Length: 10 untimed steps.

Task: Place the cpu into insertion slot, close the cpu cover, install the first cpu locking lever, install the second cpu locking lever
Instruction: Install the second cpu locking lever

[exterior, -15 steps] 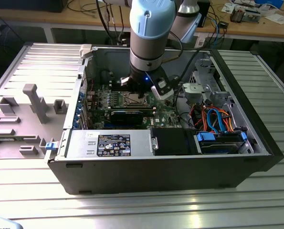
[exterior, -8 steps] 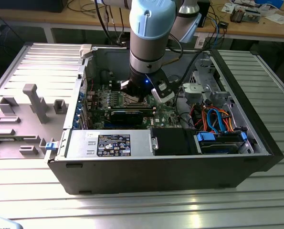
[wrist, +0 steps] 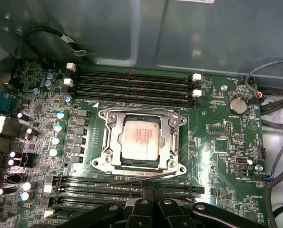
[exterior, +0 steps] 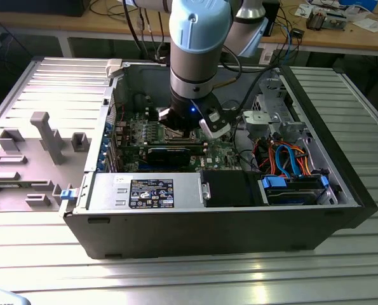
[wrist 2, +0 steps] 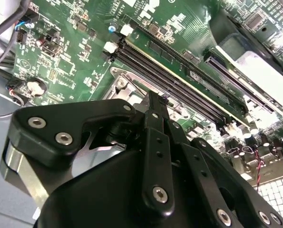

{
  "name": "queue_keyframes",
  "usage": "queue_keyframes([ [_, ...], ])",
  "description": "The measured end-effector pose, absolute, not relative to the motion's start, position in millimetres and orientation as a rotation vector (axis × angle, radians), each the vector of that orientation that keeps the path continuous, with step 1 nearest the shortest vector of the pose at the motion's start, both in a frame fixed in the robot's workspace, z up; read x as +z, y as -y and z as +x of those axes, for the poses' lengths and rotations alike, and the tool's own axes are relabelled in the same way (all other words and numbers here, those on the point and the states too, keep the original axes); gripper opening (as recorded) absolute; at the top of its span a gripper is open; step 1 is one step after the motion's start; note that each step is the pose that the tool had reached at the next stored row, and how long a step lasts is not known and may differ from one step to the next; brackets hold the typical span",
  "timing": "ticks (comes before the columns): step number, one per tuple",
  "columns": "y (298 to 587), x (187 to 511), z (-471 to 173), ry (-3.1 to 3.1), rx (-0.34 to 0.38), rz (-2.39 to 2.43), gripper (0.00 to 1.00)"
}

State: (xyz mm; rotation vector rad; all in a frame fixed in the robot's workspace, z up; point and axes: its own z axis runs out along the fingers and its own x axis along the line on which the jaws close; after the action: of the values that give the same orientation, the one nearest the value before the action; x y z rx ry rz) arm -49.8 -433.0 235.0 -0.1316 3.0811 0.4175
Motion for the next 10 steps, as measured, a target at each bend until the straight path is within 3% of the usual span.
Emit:
queue_keyframes([
  [10, 433, 233, -62, -3.081, 0.417, -0.132, 0.11],
])
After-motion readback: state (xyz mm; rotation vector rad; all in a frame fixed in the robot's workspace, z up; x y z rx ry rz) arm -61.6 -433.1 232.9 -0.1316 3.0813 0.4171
